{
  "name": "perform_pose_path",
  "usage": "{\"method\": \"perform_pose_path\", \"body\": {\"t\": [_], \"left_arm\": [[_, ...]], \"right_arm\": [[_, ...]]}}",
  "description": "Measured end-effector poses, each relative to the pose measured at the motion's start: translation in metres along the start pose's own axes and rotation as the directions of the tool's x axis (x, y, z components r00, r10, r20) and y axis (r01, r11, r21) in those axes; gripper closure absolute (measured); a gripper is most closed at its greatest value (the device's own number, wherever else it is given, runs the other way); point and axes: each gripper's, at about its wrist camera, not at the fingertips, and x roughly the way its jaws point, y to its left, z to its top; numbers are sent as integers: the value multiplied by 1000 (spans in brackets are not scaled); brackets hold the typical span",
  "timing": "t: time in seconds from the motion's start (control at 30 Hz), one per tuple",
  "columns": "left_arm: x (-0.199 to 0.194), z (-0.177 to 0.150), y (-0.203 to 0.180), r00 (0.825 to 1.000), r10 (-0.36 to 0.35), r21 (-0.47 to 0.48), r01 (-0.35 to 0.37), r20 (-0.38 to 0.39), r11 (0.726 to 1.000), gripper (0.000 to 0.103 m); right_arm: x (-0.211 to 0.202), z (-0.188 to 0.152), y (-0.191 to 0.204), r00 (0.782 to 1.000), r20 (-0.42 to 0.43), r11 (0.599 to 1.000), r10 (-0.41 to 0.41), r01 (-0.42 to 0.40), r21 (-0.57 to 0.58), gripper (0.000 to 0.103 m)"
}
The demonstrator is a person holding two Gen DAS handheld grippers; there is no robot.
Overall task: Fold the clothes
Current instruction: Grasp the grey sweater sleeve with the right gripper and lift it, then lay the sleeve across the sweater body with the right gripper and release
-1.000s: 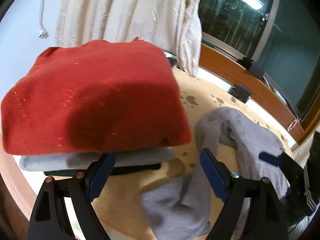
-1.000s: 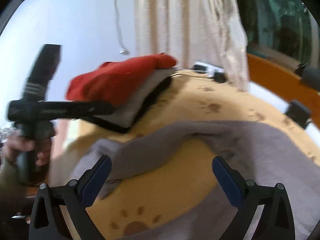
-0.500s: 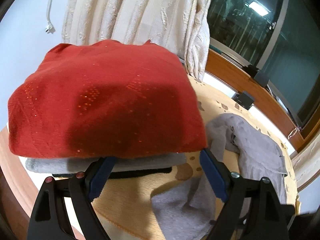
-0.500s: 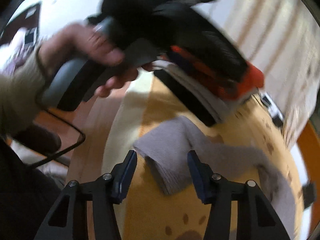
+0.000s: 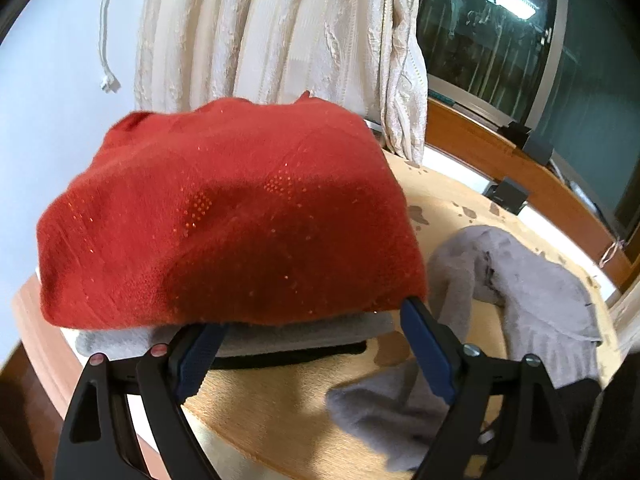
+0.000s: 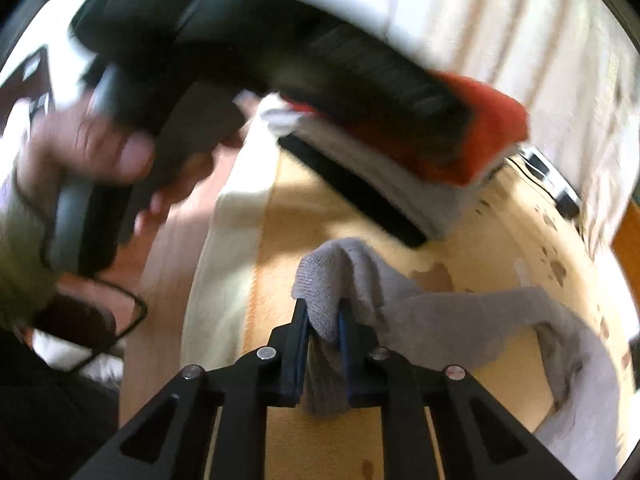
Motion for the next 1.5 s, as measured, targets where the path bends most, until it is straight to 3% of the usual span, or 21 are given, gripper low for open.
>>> {"method": "perform_pose_path", "body": {"t": [0.33,0.5,0.7,0.9,1.0,1.03,1.13,1.17,1.4,1.5], "left_arm": [[-2,-4,-30,987,141,117,-149,76,982,12],[-3,-6,-51,966,221,199,-245,133,949,12],[-3,-8,-85,953,242,289,-287,183,913,12],[-4,-10,-138,954,191,387,-269,229,882,1],[-7,-17,-173,944,150,489,-284,294,825,1],[-7,-21,-186,930,158,526,-321,331,787,1],[-3,-30,-218,892,164,604,-411,422,682,1],[0,-32,-226,891,160,621,-415,425,665,1],[14,-48,-279,934,69,713,-313,350,627,1],[17,-65,-309,948,3,766,-258,317,589,1]], "right_arm": [[-45,-7,-68,987,80,963,-140,117,243,89],[-86,-6,-112,953,141,903,-267,197,382,89],[-146,-35,-163,875,159,763,-456,293,577,89],[-198,-110,-208,789,67,526,-611,342,778,89],[-207,-152,-224,781,-14,417,-625,349,839,89],[-209,-166,-228,782,-42,386,-622,353,852,89],[-206,-199,-232,799,-93,330,-595,348,877,89],[-205,-207,-231,799,-105,316,-592,350,882,89],[-207,-254,-233,806,-140,218,-575,316,923,89],[-212,-264,-233,801,-149,185,-580,308,933,89]]}}
